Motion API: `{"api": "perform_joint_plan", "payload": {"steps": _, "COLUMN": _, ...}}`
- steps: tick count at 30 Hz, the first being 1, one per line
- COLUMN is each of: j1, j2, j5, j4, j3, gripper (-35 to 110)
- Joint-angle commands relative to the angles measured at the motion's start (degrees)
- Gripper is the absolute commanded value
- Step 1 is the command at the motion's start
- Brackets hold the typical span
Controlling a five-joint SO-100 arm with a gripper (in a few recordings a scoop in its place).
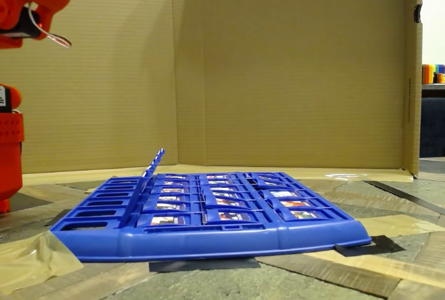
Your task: Flip A5.
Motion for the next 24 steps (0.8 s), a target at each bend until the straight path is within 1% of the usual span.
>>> {"api": "perform_joint_plan", "payload": {"steps": 1, "j1": 1.8, "j2": -4.5, "j5": -1.0, "j4": 6.4, "j3": -5.4, "gripper": 0}}
{"api": "perform_joint_plan", "payload": {"steps": 9, "j1": 5.4, "j2": -15.0, "j5": -2.9, "j4": 21.2, "j3": -12.4, "gripper": 0}}
{"api": "perform_joint_plan", "payload": {"steps": 13, "j1": 7.2, "j2": -19.7, "j5": -3.4, "j4": 30.5, "j3": -15.9, "gripper": 0}}
{"api": "perform_joint_plan", "payload": {"steps": 18, "j1": 8.7, "j2": -27.0, "j5": -6.6, "j4": 39.6, "j3": -20.5, "gripper": 0}}
{"api": "perform_joint_plan", "payload": {"steps": 24, "j1": 9.7, "j2": -34.1, "j5": -9.1, "j4": 56.0, "j3": -27.7, "gripper": 0}}
